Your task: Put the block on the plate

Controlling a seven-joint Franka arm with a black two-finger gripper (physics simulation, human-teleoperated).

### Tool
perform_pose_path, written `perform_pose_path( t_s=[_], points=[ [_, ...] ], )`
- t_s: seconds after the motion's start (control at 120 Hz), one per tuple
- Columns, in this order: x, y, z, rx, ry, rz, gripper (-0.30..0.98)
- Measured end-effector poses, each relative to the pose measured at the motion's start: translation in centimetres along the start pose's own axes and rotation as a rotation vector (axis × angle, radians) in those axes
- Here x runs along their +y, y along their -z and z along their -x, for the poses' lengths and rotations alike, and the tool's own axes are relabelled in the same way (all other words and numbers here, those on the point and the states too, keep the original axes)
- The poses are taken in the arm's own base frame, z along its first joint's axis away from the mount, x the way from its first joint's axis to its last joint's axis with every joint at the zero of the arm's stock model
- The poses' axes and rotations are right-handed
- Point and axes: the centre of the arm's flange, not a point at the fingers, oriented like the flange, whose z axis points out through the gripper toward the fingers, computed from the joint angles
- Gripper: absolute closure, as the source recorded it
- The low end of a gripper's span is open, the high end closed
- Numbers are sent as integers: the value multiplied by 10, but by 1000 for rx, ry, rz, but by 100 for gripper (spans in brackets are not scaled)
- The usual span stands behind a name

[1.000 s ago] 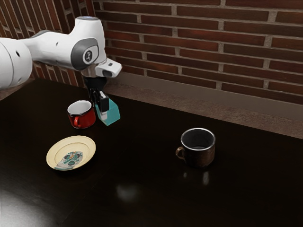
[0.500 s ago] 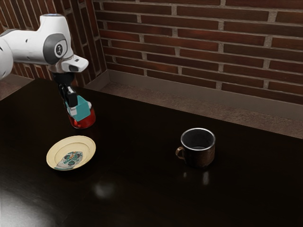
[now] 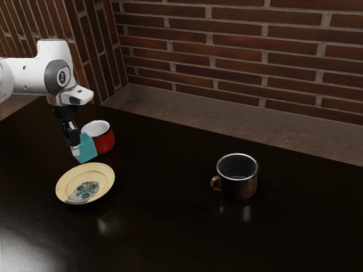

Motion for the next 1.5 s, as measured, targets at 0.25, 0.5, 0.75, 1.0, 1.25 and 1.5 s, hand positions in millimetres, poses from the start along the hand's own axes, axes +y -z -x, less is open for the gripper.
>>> perform_pose_path(
  t_s=[0.25, 0.5, 0.75, 1.0, 1.25, 1.5],
  points=[
    [7, -35, -3, 4, -33, 13, 46],
    [6, -57, 5, 12, -36, 18, 45],
    [5, -68, 7, 12, -42, 13, 36],
    [6, -68, 5, 22, -55, 13, 13],
    [6, -63, 4, 32, -69, 11, 4],
    [55, 19, -52, 104, -215, -10, 1]
  ],
)
